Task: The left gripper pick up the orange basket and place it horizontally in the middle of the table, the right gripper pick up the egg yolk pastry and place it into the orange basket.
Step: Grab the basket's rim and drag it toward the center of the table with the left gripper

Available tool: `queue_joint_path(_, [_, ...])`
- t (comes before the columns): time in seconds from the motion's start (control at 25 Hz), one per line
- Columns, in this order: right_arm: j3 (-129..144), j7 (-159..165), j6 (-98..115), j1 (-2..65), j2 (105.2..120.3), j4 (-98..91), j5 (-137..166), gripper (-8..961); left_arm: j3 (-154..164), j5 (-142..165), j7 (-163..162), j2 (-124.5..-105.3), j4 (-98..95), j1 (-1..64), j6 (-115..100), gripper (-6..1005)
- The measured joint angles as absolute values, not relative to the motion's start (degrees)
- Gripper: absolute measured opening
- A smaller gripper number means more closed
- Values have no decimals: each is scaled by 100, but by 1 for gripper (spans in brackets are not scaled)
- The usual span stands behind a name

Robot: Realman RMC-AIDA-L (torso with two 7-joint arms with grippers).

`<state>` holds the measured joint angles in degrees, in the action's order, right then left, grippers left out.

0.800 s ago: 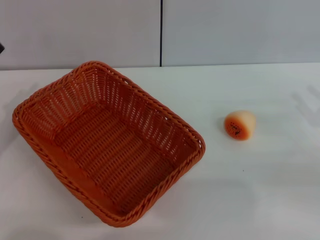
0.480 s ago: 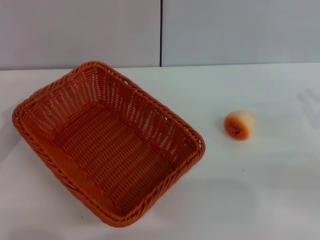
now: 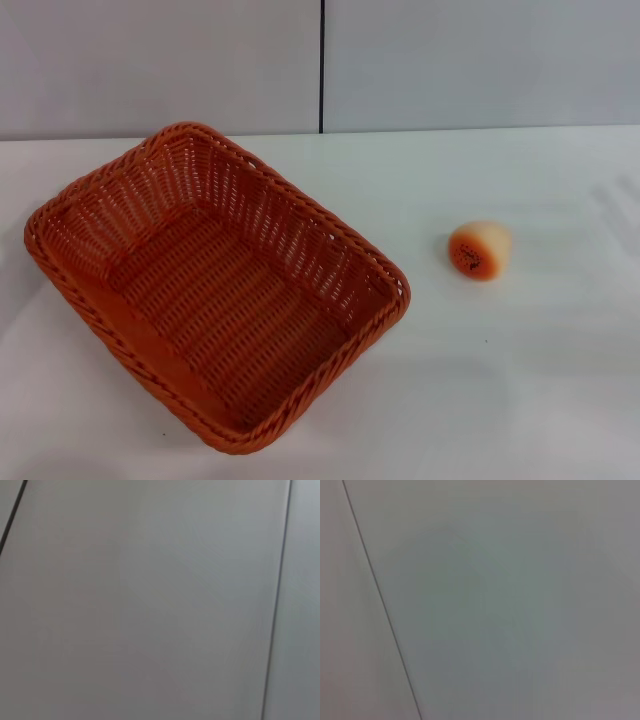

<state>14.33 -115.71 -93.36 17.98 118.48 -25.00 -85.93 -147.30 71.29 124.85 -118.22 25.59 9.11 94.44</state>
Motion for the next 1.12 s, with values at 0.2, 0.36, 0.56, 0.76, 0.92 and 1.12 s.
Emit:
queue_joint_path(0.2, [1468, -11545, -9321, 1859, 11847, -2447, -8593, 411, -14678, 7310, 12198, -11797, 2877, 752, 9603, 616])
queue_joint_path(0.36, [1526, -11528, -9338, 1913, 11848, -2413, -8593, 511, -14672, 7706, 11757, -11787, 3518, 729, 9609, 767])
queue_joint_path(0.56, [1532, -11473, -9360, 1952, 11857, -2253, -8615, 511, -14669, 8778, 10604, -11784, 4970, 899, 9425, 833])
queue_joint_path(0.76, [1502, -11466, -9368, 1950, 11870, -2061, -8689, 511, -14608, 10247, 9218, -11772, 6712, 1333, 9413, 829])
queue_joint_path(0.92, [1497, -11466, -9371, 1943, 11876, -1904, -8788, 511, -14224, 11505, 8261, -11767, 8089, 1755, 9430, 829])
queue_joint_path(1.12, [1494, -11506, -9374, 1948, 11882, -1630, -8885, 512, -13728, 12799, 7493, -11753, 9000, 2276, 9521, 830])
